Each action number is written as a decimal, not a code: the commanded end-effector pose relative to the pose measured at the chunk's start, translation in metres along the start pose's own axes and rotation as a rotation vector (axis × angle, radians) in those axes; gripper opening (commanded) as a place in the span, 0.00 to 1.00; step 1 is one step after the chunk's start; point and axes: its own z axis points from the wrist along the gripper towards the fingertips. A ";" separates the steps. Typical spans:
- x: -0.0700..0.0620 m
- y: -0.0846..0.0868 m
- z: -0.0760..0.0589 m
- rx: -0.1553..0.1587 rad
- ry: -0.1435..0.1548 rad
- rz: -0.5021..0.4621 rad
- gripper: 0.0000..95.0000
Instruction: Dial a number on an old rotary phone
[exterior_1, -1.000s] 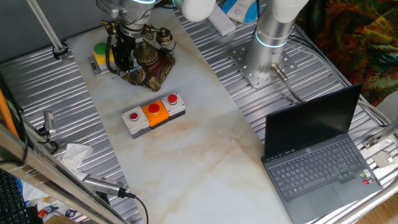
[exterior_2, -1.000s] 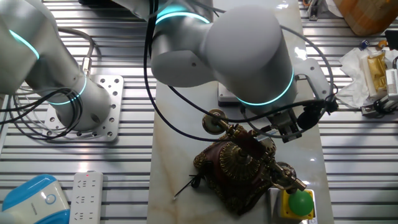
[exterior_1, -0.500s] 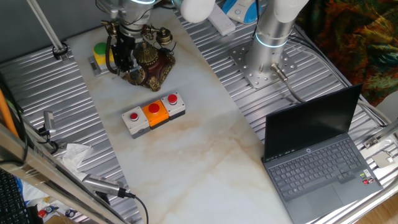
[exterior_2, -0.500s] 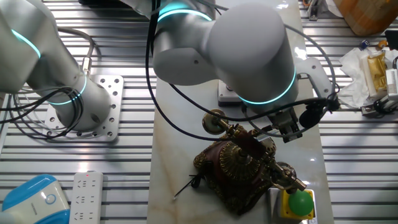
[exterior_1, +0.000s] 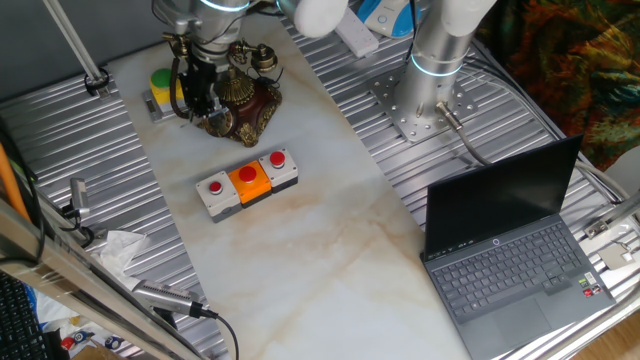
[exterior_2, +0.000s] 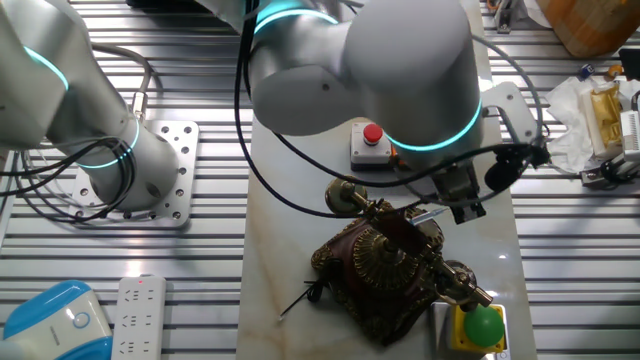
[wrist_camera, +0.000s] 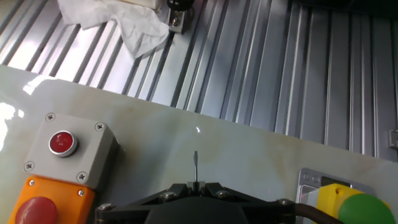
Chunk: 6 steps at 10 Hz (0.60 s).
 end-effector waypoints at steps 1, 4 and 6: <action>0.001 0.002 0.001 0.032 0.015 0.013 0.00; 0.001 0.003 0.004 0.045 0.008 0.021 0.00; 0.002 0.004 0.005 0.052 0.001 0.029 0.00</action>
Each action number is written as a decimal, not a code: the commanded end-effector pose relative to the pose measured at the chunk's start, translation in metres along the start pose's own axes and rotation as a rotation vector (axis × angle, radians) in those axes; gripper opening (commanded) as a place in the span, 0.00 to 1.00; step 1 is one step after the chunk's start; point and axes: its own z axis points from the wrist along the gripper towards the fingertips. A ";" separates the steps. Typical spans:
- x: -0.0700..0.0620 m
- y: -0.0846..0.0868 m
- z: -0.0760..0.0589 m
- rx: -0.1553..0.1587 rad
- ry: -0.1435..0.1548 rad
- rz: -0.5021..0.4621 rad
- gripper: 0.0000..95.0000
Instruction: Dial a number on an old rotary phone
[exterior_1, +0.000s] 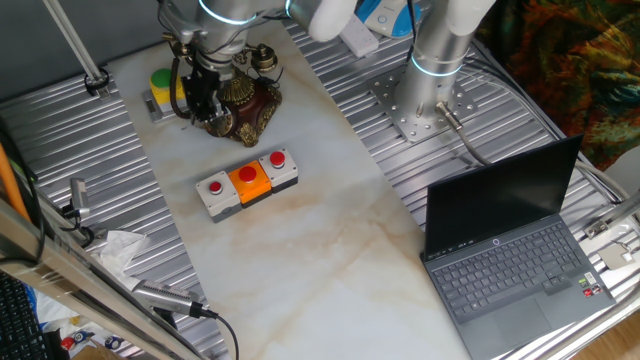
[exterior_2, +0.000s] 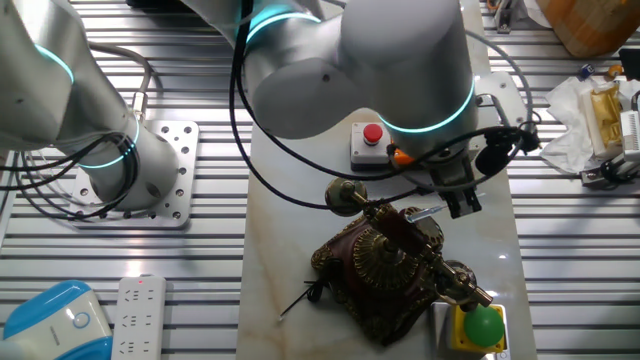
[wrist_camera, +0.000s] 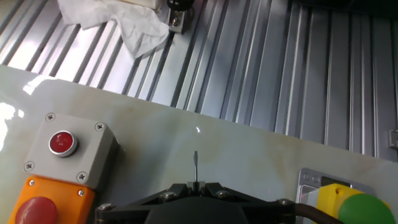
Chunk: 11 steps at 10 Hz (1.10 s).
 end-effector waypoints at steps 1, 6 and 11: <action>0.000 0.000 0.001 0.009 0.000 0.013 0.00; 0.000 0.001 0.003 0.066 0.004 0.047 0.00; 0.001 0.001 0.007 0.077 -0.010 0.079 0.00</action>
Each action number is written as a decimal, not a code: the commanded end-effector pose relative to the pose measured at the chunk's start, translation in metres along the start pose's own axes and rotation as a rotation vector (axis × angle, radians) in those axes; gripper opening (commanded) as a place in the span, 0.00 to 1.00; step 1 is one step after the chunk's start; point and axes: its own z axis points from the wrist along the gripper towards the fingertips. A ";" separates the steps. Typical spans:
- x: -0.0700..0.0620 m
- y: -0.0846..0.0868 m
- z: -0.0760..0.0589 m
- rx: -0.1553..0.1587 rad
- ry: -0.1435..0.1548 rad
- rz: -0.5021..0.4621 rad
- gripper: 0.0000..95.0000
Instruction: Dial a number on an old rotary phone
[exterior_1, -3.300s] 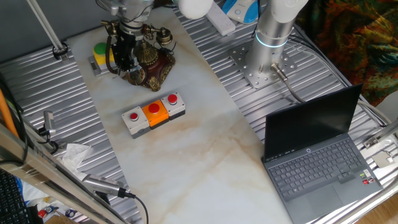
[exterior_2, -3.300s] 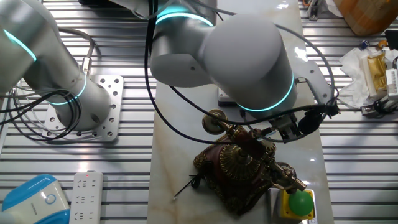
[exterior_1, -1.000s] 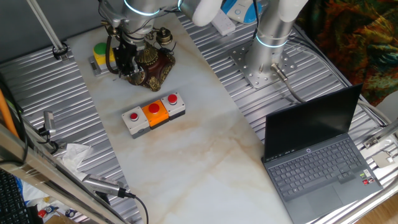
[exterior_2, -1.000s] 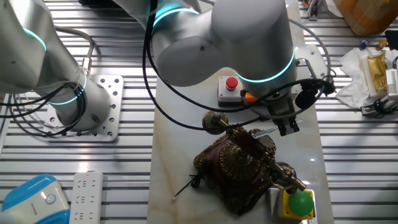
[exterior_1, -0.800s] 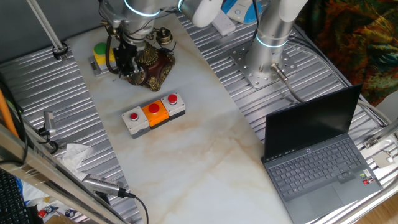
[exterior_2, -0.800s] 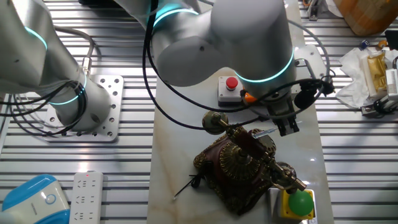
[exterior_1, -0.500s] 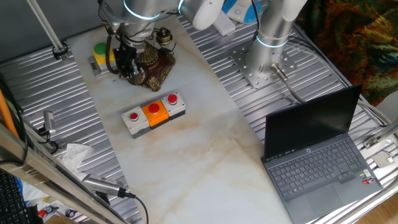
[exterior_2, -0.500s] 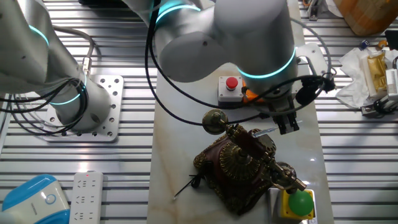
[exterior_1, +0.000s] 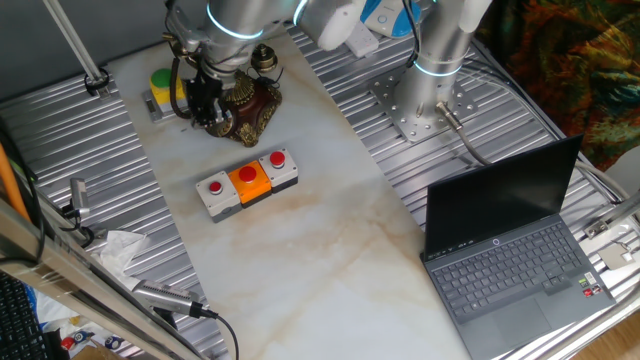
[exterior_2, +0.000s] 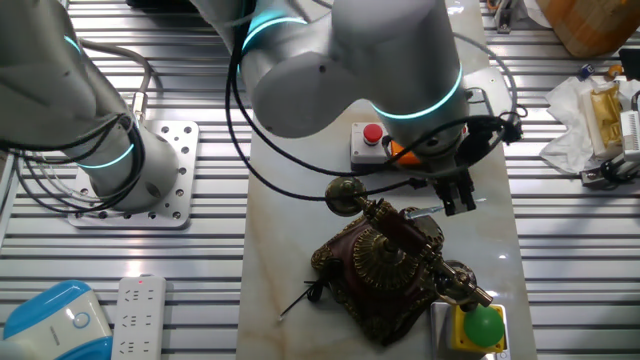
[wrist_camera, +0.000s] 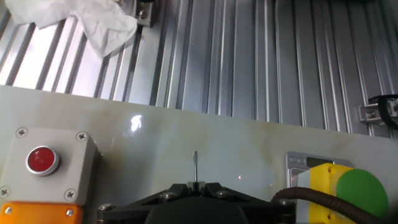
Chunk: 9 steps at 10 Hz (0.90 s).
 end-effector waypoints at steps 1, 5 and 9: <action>0.000 0.001 -0.006 -0.006 0.010 0.006 0.00; -0.005 0.004 -0.001 -0.003 0.009 0.027 0.00; -0.005 0.005 0.000 -0.006 0.024 0.016 0.00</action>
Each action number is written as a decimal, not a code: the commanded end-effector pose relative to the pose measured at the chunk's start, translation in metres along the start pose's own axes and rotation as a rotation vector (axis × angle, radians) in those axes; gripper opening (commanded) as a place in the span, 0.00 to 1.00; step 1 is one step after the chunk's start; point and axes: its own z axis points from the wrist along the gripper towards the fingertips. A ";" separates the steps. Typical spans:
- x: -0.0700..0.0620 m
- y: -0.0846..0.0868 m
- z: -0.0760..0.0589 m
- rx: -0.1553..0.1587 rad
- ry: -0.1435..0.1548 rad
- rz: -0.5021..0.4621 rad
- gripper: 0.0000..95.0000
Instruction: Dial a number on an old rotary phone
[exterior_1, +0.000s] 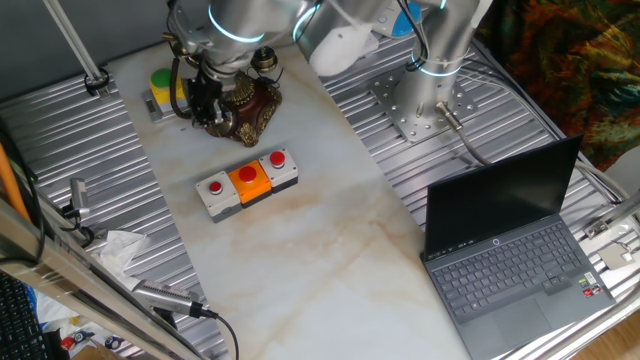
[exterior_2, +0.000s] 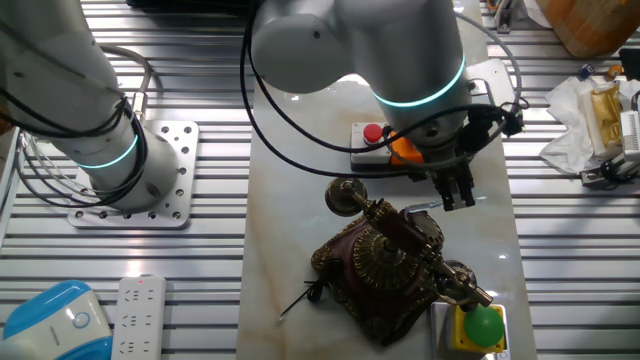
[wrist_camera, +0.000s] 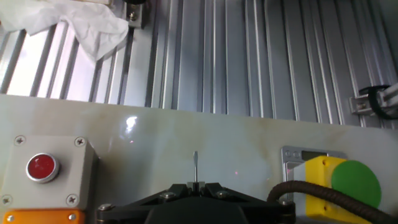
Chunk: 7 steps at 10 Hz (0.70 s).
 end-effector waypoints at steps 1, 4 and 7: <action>-0.003 0.005 0.007 -0.022 0.009 -0.012 0.00; -0.006 0.008 0.008 -0.019 0.026 -0.004 0.00; -0.008 0.009 0.011 -0.035 0.078 0.004 0.00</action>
